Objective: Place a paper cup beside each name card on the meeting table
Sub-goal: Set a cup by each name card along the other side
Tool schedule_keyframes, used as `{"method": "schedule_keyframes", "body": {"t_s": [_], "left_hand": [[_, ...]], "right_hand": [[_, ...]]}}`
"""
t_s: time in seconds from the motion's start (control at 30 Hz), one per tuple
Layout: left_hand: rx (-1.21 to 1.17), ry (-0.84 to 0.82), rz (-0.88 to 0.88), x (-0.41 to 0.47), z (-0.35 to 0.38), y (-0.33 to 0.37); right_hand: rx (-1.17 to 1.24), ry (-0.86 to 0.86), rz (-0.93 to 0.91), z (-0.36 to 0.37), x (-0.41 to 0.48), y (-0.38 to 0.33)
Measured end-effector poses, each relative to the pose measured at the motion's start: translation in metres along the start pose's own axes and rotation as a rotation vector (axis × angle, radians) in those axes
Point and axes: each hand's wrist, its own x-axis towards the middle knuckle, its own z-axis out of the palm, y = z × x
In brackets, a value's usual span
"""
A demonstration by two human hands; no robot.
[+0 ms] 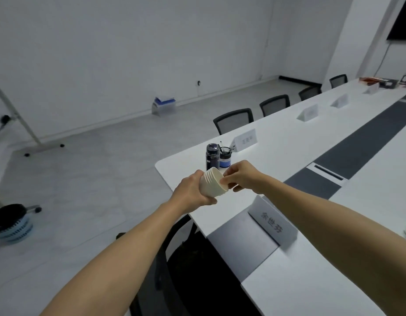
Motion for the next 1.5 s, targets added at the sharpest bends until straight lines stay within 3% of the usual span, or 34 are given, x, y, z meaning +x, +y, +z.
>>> {"method": "schedule_keyframes", "body": {"t_s": [0.67, 0.77, 0.87, 1.0, 1.23, 1.4, 1.5], "left_hand": [[-0.069, -0.203, -0.151, 0.13, 0.116, 0.021], [-0.081, -0.222, -0.199, 0.135, 0.128, 0.015], [-0.067, -0.263, -0.23, 0.136, 0.144, 0.008], [-0.046, -0.314, -0.255, 0.132, 0.165, 0.001], [0.022, -0.382, -0.284, 0.131, 0.19, -0.014], [0.03, -0.398, -0.294, 0.127, 0.198, -0.023], [0.019, -0.39, -0.28, 0.123, 0.195, -0.025]], "right_hand": [[0.097, 0.052, 0.166, -0.096, 0.101, 0.127], [0.132, 0.15, 0.224, -0.121, 0.105, 0.148], [0.216, 0.361, 0.338, -0.15, 0.11, 0.185], [0.154, 0.524, 0.508, -0.157, 0.109, 0.25], [0.079, 0.471, 0.717, -0.124, 0.11, 0.329], [0.085, 0.433, 0.751, -0.116, 0.109, 0.332], [-0.065, 0.379, 0.714, -0.119, 0.104, 0.32]]}}
